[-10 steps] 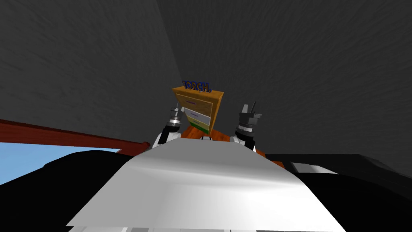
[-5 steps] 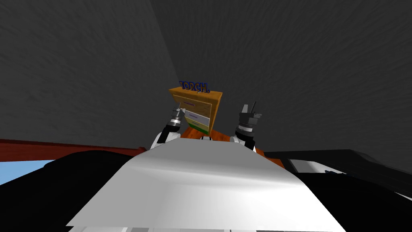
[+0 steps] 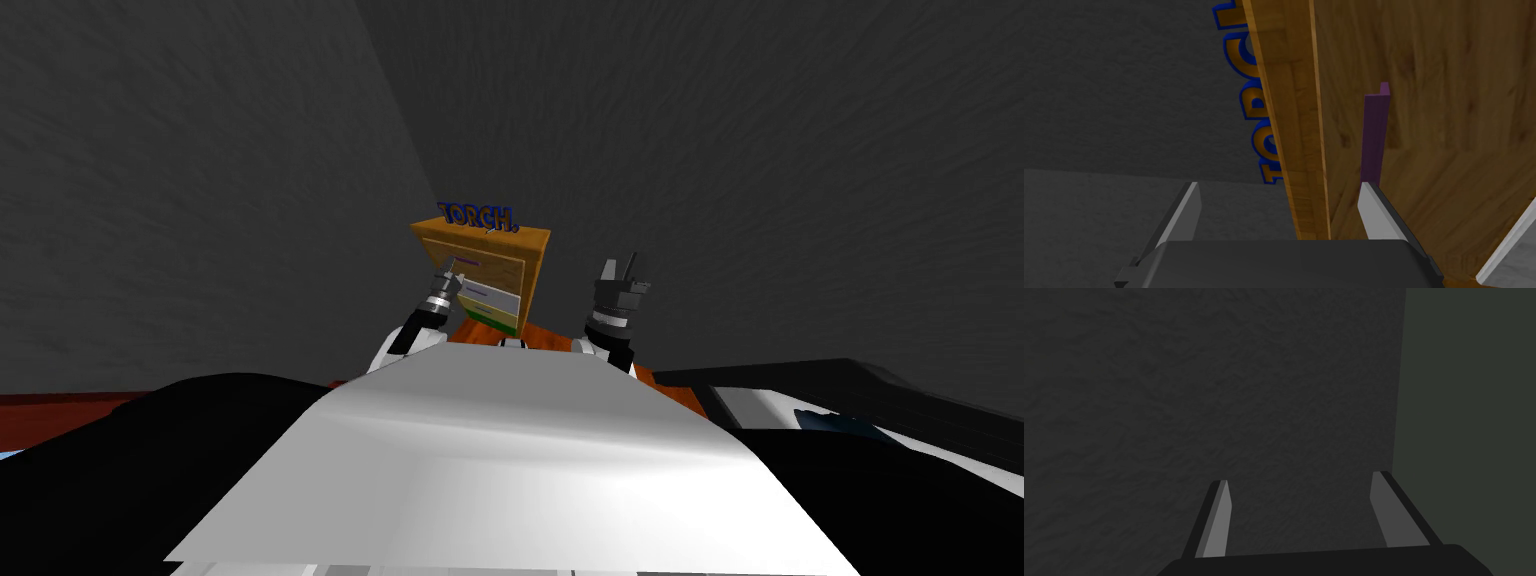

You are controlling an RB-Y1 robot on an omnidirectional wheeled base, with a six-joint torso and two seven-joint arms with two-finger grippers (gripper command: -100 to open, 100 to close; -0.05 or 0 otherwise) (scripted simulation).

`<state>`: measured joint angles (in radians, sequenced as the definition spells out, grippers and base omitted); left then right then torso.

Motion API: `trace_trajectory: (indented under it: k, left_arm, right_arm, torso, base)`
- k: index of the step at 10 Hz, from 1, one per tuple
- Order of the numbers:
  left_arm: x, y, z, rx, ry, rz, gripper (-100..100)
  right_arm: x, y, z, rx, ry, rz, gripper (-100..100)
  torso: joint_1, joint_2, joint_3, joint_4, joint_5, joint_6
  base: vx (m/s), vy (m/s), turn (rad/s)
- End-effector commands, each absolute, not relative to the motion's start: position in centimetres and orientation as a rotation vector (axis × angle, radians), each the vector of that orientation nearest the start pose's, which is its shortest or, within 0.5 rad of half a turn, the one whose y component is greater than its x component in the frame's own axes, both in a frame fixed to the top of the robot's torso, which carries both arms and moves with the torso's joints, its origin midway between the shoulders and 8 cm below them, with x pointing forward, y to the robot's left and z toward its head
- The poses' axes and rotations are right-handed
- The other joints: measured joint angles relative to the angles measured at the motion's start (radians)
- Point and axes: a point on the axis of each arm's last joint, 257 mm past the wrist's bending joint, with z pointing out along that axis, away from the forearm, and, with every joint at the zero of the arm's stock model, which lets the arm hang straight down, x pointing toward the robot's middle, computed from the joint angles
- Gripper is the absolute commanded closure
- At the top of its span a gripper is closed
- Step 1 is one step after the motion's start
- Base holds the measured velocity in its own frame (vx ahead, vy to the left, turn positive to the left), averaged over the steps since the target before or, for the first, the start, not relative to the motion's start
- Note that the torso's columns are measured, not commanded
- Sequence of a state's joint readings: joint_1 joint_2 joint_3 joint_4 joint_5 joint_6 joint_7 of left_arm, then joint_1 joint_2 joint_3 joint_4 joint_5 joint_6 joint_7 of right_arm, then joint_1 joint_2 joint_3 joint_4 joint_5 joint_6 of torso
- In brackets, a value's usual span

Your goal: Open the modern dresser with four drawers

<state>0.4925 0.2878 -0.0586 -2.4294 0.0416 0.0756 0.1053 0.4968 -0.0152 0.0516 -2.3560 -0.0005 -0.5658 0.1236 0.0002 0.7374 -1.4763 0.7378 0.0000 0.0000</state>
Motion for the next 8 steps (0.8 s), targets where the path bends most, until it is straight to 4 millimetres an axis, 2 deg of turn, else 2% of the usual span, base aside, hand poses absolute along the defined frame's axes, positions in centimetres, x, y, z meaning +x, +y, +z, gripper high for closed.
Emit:
trace_trajectory:
  k: [1, 8]
  left_arm:
    - [39.7, 24.1, -5.4, -0.909, 1.188, -1.274, -100]
    - [39.8, 23.8, -9.0, -0.987, 1.352, -1.188, -100]
  right_arm:
    - [31.7, -25.6, 6.9, 0.497, 0.546, 1.270, 0]
    - [31.7, -25.6, 6.9, 0.497, 0.546, 1.270, 0]
  torso:
    - [0.000, 0.000, 0.000, 0.000, 0.000, 0.000]
    - [-0.001, 0.001, 0.001, 0.000, 0.000, 0.000]
  base:
    - [0.047, 0.033, -0.118]
    - [0.050, 0.036, -0.098]
